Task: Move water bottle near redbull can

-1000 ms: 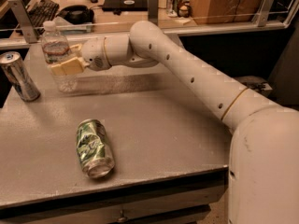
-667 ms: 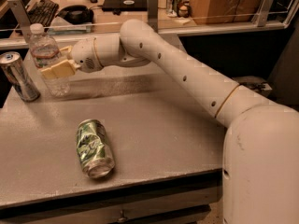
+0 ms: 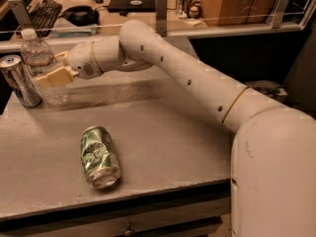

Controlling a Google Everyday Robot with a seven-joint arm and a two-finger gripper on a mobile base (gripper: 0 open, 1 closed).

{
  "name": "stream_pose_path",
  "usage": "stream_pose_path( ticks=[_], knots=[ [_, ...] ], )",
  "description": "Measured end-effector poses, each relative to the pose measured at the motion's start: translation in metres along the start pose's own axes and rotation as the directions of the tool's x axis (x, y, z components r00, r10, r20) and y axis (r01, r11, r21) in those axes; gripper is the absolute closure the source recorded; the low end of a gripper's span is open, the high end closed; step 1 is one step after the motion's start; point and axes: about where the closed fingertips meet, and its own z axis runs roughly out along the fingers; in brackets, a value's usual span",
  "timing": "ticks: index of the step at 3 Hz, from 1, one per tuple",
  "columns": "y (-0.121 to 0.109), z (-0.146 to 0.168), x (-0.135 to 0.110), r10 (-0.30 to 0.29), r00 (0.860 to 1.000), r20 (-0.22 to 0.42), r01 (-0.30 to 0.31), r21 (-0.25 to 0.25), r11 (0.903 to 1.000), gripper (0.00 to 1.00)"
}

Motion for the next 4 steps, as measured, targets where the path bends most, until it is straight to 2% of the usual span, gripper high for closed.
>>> stream_pose_path(
  ticks=[1,2,3,4],
  knots=[
    [0.003,0.002,0.003,-0.004,1.000,-0.010,0.003,-0.006,1.0000,0.22],
    [0.004,0.002,0.004,-0.006,1.000,-0.014,0.006,-0.008,0.9999,0.01],
    [0.005,0.002,0.004,-0.007,1.000,-0.015,0.007,-0.009,0.9999,0.00],
    [-0.003,-0.083,-0.015,-0.102,0.989,-0.103,0.115,0.123,0.9857,0.00]
  ],
)
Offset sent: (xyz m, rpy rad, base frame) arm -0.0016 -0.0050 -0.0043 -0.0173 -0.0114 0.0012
